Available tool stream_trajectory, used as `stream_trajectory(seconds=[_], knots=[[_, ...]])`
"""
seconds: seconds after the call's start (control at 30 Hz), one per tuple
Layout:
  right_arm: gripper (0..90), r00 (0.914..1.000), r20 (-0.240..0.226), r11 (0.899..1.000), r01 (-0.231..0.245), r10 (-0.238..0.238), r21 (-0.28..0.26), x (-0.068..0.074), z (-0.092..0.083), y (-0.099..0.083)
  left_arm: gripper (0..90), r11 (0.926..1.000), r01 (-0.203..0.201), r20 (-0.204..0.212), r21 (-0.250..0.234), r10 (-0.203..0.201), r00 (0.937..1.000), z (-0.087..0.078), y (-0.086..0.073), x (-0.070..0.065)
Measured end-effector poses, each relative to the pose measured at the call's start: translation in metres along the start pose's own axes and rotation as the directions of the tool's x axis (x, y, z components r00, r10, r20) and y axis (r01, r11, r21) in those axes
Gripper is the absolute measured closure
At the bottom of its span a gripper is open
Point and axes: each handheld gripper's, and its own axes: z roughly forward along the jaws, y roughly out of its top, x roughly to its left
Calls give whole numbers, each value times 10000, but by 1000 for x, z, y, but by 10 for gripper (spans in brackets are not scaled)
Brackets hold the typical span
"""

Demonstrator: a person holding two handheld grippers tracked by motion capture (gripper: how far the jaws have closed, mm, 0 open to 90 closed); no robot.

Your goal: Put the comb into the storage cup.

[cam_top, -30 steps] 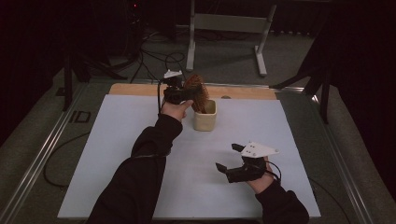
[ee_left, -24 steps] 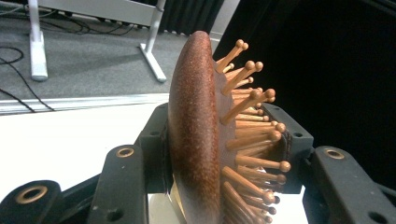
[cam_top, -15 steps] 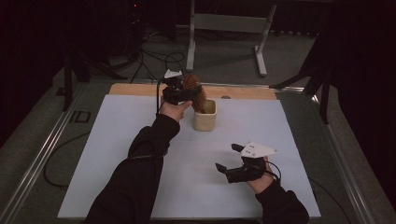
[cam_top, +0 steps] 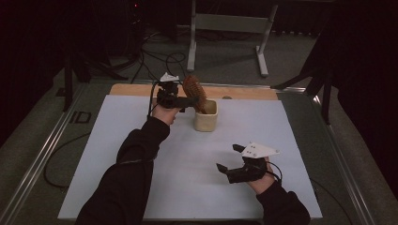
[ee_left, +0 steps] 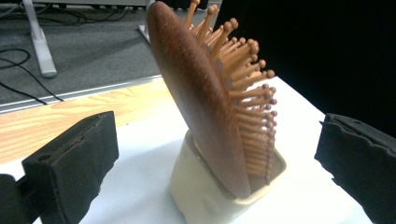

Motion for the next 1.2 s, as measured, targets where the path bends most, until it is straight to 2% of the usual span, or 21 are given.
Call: stream_trajectory(seconds=[0.17, 0.43, 0.53, 0.97, 1.2], knots=[[78, 10000, -78, 10000, -27, 27, 30, -1, 1, -1, 0, 9998, -196, 97, 9, 195, 9998, -6, -2, 0], [78, 10000, -21, 9999, -51, 51, 94, -3, 1, -2, 0, 9992, -403, 640, 83, 397, 9972, -13, -4, -2], [78, 10000, 39, 9999, 8, -9, 170, -4, 1, -3, 0, 9976, -680, 742, 104, 670, 9950, -15, -5, -3], [77, 9998, 132, 9998, -130, 128, 129, -7, 0, -6, 0, 9929, -1179, 1088, 160, 1155, 9873, -32, -7, 0], [78, 9997, 176, 9998, -172, 170, 96, -8, -1, -6, 0, 9875, -1540, 1199, 344, 1489, 9816, -44, -16, 4]])
